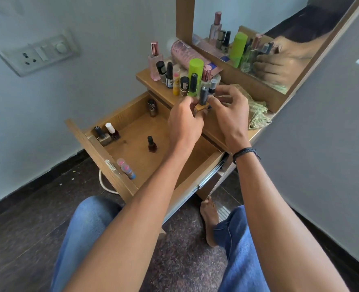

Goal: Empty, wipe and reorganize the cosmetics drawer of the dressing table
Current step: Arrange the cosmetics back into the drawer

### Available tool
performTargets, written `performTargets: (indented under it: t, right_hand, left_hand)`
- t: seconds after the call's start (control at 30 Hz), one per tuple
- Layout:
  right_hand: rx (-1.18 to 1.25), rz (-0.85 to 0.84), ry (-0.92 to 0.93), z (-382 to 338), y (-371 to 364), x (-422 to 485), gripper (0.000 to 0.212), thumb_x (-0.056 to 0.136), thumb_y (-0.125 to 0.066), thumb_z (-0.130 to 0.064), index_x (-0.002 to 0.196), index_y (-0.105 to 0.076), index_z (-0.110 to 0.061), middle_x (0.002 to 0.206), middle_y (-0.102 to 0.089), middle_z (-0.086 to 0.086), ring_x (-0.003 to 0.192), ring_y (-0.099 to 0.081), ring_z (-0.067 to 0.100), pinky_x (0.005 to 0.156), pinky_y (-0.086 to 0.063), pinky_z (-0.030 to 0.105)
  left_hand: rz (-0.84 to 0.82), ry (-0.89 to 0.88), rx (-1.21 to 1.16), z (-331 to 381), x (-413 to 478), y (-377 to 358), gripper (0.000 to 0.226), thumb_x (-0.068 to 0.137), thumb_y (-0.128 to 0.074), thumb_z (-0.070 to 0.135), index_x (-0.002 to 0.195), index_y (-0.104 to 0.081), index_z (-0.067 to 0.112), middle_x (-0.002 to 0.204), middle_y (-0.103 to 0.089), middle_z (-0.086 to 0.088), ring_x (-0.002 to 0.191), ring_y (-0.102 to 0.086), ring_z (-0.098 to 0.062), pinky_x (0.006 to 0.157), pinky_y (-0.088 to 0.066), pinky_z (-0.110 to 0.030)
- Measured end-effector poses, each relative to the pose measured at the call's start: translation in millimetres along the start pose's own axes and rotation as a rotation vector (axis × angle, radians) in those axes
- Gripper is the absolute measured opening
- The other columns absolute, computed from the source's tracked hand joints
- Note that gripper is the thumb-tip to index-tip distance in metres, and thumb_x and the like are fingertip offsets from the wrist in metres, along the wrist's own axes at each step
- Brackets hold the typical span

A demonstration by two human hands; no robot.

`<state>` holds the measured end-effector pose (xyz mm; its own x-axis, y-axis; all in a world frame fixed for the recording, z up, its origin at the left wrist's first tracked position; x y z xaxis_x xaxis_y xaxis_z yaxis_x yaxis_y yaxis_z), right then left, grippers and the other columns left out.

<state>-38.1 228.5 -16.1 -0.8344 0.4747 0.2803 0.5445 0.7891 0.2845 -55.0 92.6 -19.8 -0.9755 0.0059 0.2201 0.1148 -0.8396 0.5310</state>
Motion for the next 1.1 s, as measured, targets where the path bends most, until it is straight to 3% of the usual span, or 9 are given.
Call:
performTargets:
  t: [0.17, 0.3, 0.43, 0.57, 0.7, 0.83, 0.97, 1.1]
  right_hand:
    - [0.015, 0.022, 0.004, -5, 3, -3, 0.018, 0.083, -0.079, -0.020, 0.091, -0.067, -0.030, 0.094, -0.072, -0.015, 0.086, -0.070, 0.004, 0.081, -0.060, 0.032]
    - [0.022, 0.050, 0.020, -6, 5, -6, 0.015, 0.081, -0.080, -0.016, 0.092, -0.069, -0.020, 0.089, -0.071, -0.011, 0.079, -0.068, 0.005, 0.074, -0.059, 0.026]
    - [0.055, 0.083, 0.026, -6, 8, -10, 0.020, 0.080, -0.080, -0.017, 0.099, -0.072, -0.014, 0.089, -0.069, -0.008, 0.079, -0.063, 0.006, 0.074, -0.056, 0.024]
    - [0.056, 0.064, 0.055, -11, 6, -14, 0.029, 0.083, -0.079, -0.019, 0.110, -0.074, -0.012, 0.092, -0.071, -0.009, 0.077, -0.062, 0.003, 0.070, -0.051, 0.017]
    - [0.024, 0.033, 0.090, -18, -5, -28, 0.023, 0.086, -0.077, -0.023, 0.109, -0.075, -0.016, 0.090, -0.073, -0.004, 0.075, -0.064, 0.007, 0.070, -0.058, 0.028]
    - [0.009, -0.053, 0.170, -27, -34, -63, 0.019, 0.089, -0.075, -0.016, 0.107, -0.074, -0.010, 0.091, -0.072, -0.002, 0.076, -0.063, 0.004, 0.070, -0.053, 0.019]
    - [0.045, -0.168, 0.175, -37, -75, -96, 0.017, 0.090, -0.075, -0.015, 0.106, -0.070, -0.019, 0.093, -0.070, -0.005, 0.078, -0.064, 0.004, 0.071, -0.053, 0.016]
    - [0.050, -0.219, 0.157, -35, -103, -116, 0.016, 0.090, -0.076, -0.015, 0.105, -0.070, -0.018, 0.094, -0.070, -0.003, 0.079, -0.066, 0.009, 0.072, -0.055, 0.019]
  left_hand:
    - [-0.009, -0.043, -0.002, 3, -8, 8, 0.027, 0.088, -0.076, 0.023, 0.113, -0.069, 0.015, 0.115, -0.071, 0.002, 0.105, -0.064, -0.015, 0.077, -0.047, -0.028]
    - [0.003, -0.025, -0.041, -1, -19, 29, 0.023, 0.087, -0.077, 0.020, 0.108, -0.069, 0.014, 0.107, -0.070, 0.004, 0.092, -0.065, -0.011, 0.075, -0.055, -0.029]
    - [0.040, 0.020, -0.040, -25, -35, 65, 0.023, 0.087, -0.077, 0.022, 0.109, -0.070, 0.018, 0.103, -0.069, 0.006, 0.081, -0.063, -0.001, 0.062, -0.048, -0.008]
    - [0.126, 0.088, -0.003, -59, -44, 111, 0.021, 0.086, -0.078, 0.024, 0.105, -0.069, 0.023, 0.102, -0.069, 0.007, 0.086, -0.066, -0.005, 0.071, -0.055, -0.022]
    - [0.193, 0.104, 0.087, -82, -34, 153, 0.019, 0.081, -0.078, 0.032, 0.096, -0.067, 0.028, 0.092, -0.070, 0.010, 0.081, -0.067, -0.009, 0.081, -0.057, -0.040]
    - [0.199, 0.205, 0.093, -115, -33, 176, 0.020, 0.080, -0.080, 0.029, 0.097, -0.070, 0.024, 0.090, -0.073, 0.007, 0.079, -0.069, -0.012, 0.077, -0.057, -0.037]
    - [0.216, 0.262, 0.134, -136, -31, 186, 0.023, 0.078, -0.081, 0.033, 0.097, -0.073, 0.023, 0.088, -0.074, 0.005, 0.083, -0.068, -0.018, 0.080, -0.055, -0.040]
    - [0.230, 0.281, 0.333, -143, -27, 185, 0.028, 0.077, -0.081, 0.043, 0.100, -0.074, 0.028, 0.097, -0.071, 0.000, 0.112, -0.054, -0.027, 0.091, -0.037, -0.043]
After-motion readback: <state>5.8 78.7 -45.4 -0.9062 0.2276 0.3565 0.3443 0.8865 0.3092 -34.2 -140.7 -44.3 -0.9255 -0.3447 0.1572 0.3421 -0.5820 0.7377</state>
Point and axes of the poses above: each hand's wrist, its own x-axis towards the middle knuckle, its own y-axis out of the back of the hand, z = x × y, the point moved 4 cm from there along x, towards the middle knuckle
